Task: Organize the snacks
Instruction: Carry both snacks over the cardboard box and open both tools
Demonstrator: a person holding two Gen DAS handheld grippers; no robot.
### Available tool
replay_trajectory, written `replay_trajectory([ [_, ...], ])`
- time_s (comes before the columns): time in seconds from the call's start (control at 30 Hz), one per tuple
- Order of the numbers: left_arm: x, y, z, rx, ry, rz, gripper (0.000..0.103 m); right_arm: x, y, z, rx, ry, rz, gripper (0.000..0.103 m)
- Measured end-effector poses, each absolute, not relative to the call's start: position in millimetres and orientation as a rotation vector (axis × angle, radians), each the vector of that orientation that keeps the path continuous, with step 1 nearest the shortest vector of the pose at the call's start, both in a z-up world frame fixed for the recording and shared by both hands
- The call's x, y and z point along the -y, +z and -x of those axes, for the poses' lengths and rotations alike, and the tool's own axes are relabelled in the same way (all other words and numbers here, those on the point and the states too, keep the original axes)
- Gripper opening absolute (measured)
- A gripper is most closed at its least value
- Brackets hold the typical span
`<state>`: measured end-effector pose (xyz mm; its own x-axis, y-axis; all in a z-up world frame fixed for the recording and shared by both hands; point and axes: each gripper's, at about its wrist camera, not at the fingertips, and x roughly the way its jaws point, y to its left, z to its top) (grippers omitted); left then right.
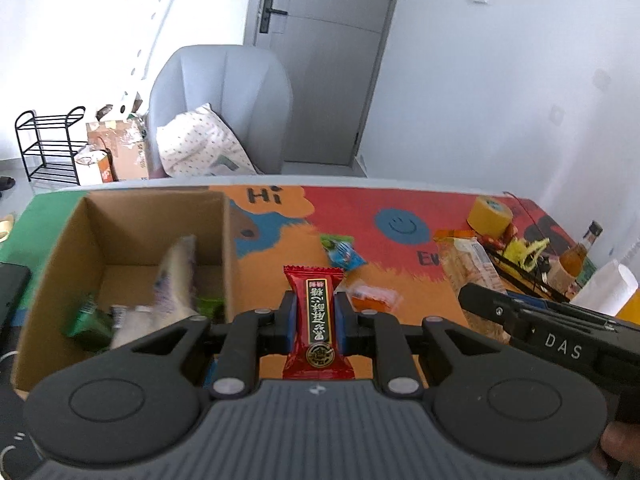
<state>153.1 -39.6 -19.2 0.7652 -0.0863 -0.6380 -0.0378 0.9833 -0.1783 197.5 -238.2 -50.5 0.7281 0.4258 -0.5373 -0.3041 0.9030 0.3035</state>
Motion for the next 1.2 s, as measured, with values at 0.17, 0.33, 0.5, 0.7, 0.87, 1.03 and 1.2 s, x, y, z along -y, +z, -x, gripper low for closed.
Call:
replay_trajectory([
  [0.17,19,-11,-145,-0.677,-0.007,0.201,0.018,221,-45,-197,-0.626,0.427,-0.191,0.033],
  [0.33,0,-6,-136,-0.655,0.014,0.211,0.018,203,-41,-197,-0.616,0.455,-0.183,0.033],
  [0.5,-24,-4,-130,-0.649,0.054,0.230,0.018,186,-38,-198,-0.610,0.488,-0.173,0.033],
  [0.7,-48,-3,-124,-0.649,0.092,0.244,0.018,162,-33,-199,-0.611,0.531,-0.161,0.033],
  [0.87,-66,-6,-120,-0.657,0.119,0.262,0.018,141,-29,-199,-0.614,0.563,-0.146,0.033],
  [1.03,-79,-11,-118,-0.669,0.142,0.273,0.018,122,-28,-201,-0.623,0.593,-0.137,0.033],
  [1.2,-94,-13,-113,-0.676,0.183,0.294,0.023,106,-29,-201,-0.634,0.617,-0.124,0.033],
])
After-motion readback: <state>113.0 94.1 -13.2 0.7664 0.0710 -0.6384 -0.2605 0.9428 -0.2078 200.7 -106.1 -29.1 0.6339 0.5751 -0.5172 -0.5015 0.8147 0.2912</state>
